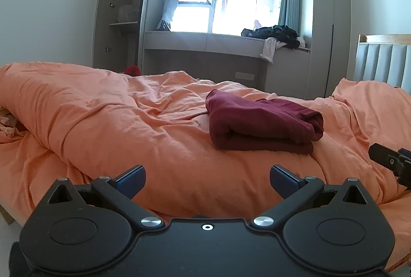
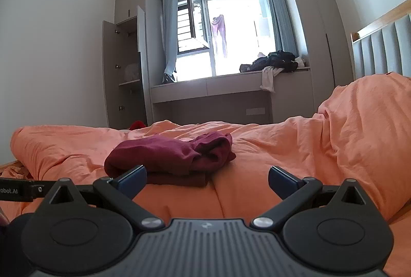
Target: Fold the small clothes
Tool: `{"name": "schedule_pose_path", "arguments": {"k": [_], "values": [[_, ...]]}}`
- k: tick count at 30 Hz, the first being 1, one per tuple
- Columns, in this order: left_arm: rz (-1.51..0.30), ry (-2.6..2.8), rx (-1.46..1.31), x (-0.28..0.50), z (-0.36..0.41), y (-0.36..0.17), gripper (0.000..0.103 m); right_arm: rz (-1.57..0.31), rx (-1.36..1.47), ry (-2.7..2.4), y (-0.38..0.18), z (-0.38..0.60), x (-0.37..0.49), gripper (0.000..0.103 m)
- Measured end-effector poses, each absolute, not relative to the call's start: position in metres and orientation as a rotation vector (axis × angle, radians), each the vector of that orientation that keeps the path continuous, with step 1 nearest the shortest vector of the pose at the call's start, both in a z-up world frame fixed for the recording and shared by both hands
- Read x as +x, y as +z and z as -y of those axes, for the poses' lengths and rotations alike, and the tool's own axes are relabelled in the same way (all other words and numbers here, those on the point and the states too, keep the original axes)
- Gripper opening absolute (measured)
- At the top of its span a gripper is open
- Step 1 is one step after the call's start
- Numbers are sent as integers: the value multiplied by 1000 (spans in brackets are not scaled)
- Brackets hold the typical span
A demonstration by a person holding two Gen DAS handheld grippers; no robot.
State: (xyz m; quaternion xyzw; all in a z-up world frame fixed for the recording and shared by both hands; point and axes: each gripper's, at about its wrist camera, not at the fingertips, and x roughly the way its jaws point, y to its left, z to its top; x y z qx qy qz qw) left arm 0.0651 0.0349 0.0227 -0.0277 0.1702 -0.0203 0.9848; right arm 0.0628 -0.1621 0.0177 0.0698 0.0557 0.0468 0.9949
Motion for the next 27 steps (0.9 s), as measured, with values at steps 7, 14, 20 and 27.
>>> {"name": "schedule_pose_path", "arguments": {"k": [7, 14, 20, 27], "values": [[-345, -36, -52, 68, -35, 20, 102, -120, 133, 101, 16, 161, 65, 103], [-347, -39, -57, 69, -35, 20, 102, -120, 131, 101, 16, 159, 65, 103], [-347, -38, -58, 69, -35, 20, 102, -121, 130, 102, 16, 159, 65, 103], [-348, -38, -58, 69, -36, 20, 102, -125, 128, 106, 15, 161, 66, 103]]}}
